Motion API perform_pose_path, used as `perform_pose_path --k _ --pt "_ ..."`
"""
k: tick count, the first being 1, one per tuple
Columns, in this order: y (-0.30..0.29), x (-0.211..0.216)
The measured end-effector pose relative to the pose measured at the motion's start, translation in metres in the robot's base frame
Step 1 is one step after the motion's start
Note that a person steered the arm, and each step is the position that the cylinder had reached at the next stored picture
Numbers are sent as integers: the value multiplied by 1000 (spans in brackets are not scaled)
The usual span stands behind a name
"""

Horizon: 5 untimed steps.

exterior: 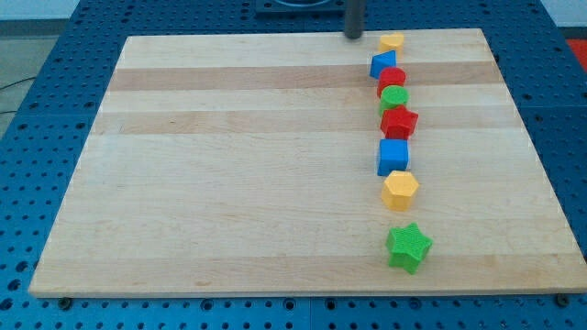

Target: Move blue triangle from red circle

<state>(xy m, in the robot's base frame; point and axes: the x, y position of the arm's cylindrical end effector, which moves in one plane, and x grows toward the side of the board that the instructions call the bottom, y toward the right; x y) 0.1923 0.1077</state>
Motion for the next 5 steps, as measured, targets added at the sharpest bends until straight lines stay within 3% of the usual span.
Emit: perform_pose_path --k 1,3,5 --pt "65 2" --pt "77 44" --pt "70 32"
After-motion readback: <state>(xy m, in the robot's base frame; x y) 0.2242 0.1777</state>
